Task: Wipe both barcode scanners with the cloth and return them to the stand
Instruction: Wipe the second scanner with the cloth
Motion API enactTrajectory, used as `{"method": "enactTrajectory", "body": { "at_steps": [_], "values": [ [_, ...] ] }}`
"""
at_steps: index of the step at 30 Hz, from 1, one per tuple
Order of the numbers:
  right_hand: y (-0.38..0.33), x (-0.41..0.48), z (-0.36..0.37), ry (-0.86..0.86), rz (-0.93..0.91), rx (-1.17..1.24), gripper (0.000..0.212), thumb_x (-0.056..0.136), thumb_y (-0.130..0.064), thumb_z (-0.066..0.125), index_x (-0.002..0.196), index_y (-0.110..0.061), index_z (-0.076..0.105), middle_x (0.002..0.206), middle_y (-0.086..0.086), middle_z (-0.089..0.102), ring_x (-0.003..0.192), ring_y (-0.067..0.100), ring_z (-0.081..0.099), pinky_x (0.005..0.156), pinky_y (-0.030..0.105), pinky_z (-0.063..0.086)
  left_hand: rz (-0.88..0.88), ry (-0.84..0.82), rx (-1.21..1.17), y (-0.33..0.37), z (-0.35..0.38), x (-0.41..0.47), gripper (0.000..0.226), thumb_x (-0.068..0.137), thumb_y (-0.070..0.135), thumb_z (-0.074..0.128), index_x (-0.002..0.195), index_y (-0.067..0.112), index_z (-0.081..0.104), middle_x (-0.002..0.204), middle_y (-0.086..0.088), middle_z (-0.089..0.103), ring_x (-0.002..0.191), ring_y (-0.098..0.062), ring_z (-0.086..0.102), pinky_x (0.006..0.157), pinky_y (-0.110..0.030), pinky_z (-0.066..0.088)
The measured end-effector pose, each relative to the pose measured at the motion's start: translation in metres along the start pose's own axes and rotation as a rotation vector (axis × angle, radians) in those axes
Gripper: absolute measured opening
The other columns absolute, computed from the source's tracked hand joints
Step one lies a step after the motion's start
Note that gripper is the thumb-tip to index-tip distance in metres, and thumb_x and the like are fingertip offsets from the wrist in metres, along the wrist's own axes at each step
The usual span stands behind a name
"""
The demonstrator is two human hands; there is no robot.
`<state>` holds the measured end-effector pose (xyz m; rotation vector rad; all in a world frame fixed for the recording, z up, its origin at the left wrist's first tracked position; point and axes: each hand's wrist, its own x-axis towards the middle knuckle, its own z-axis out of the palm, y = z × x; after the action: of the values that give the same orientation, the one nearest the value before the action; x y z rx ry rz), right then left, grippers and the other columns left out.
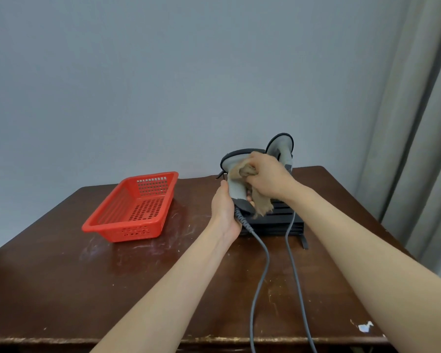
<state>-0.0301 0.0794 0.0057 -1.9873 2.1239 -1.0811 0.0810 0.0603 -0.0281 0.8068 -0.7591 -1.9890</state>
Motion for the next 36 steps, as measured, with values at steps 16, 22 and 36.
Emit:
{"method": "enactTrajectory", "body": {
  "at_steps": [16,22,36],
  "values": [
    [-0.006,-0.017,-0.006,-0.275,0.05,0.187,0.01,0.077,0.003,0.058,0.074,0.01,0.052,0.084,0.03,0.053,0.074,0.042,0.051,0.066,0.035,0.045,0.026,-0.039,0.06,-0.001,-0.011,0.012,0.043,0.101,0.042,0.036,0.097,0.011,0.065,0.088,-0.011,0.069,0.073,-0.023,0.064,0.065,-0.033,0.054],
    [0.009,-0.012,-0.032,-0.135,0.12,-0.124,0.017,0.081,-0.008,0.049,0.093,-0.014,0.06,0.087,0.004,0.06,0.086,0.024,0.055,0.068,0.031,0.04,0.041,-0.032,0.042,0.011,-0.016,0.017,0.049,0.101,0.043,0.032,0.105,0.002,0.058,0.07,-0.011,0.061,0.052,-0.016,0.053,0.046,-0.024,0.048],
    [-0.009,-0.006,-0.002,0.184,-0.085,0.035,0.013,0.087,-0.01,0.062,0.09,-0.007,0.075,0.104,0.004,0.064,0.097,0.024,0.059,0.086,0.043,0.047,0.059,-0.082,0.105,0.003,-0.006,0.009,0.045,0.1,0.045,0.035,0.109,0.007,0.058,0.072,-0.009,0.062,0.052,-0.016,0.056,0.048,-0.025,0.051]
  ]
}}
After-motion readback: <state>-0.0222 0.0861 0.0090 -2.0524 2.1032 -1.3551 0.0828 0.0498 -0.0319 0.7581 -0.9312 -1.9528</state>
